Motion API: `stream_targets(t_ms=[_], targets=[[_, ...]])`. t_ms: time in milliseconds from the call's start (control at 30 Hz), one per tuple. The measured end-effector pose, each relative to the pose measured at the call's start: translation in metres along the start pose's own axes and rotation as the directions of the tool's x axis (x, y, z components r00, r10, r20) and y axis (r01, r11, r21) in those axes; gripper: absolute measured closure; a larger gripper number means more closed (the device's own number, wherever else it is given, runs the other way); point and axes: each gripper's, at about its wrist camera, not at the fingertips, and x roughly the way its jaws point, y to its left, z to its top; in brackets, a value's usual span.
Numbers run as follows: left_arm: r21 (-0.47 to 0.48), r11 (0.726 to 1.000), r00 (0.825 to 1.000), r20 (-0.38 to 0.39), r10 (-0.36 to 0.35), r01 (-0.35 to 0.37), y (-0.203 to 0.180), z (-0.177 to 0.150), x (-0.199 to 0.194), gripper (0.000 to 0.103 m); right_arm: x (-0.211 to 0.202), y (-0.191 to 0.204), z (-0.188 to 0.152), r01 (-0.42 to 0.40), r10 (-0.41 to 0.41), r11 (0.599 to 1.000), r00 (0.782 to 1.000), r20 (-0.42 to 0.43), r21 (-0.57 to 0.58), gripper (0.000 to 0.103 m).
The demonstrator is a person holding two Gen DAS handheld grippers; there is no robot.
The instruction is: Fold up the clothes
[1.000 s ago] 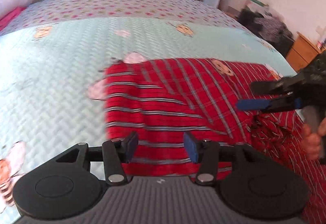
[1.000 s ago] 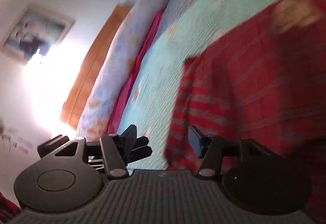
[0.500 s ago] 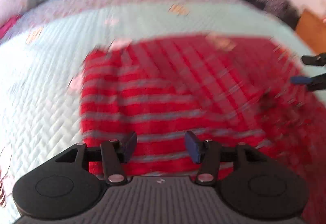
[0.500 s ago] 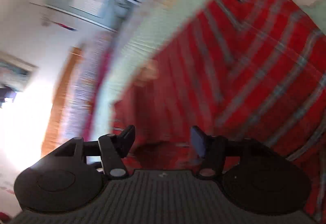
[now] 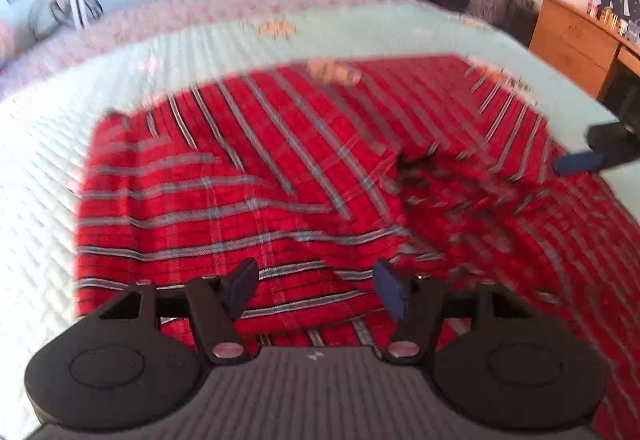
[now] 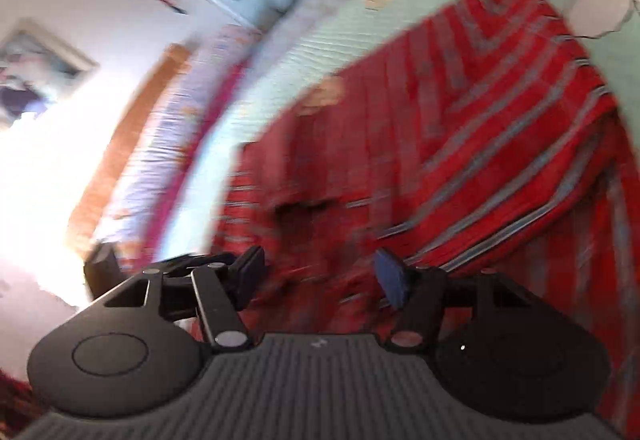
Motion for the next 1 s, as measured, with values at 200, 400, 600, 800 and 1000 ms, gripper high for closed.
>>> stream_targets(t_ms=[200,400,600,800,1000], targets=[[-0.05,0.996,0.995,-0.058,0.076,-0.079,-0.016,-0.034,-0.035,0.036,-0.022,0.022,-0.04,-0.092,0.09,0.995,0.995,0.046,0.043,0.036],[-0.151,0.982,0.982,-0.167,0.091,-0.117,-0.01,-0.086,-0.035,0.035,-0.055,-0.011,-0.072,0.018,-0.04,0.979,0.994,0.105,0.202,0.03],[-0.165,0.971,0.964,-0.231,0.135,-0.176,-0.024,-0.09,-0.055,0.035,-0.076,-0.03,-0.1,0.116,-0.14,0.959,0.987,0.078,0.258,0.057],[-0.206,0.962,0.962,-0.238,0.131,-0.182,-0.043,-0.122,-0.086,0.035,-0.105,-0.035,-0.132,0.17,-0.193,0.941,0.98,0.054,0.291,0.05],[-0.206,0.969,0.977,-0.187,0.101,-0.14,-0.084,-0.145,-0.121,0.035,-0.122,0.016,-0.166,-0.018,-0.007,0.981,0.992,0.128,0.195,0.031]])
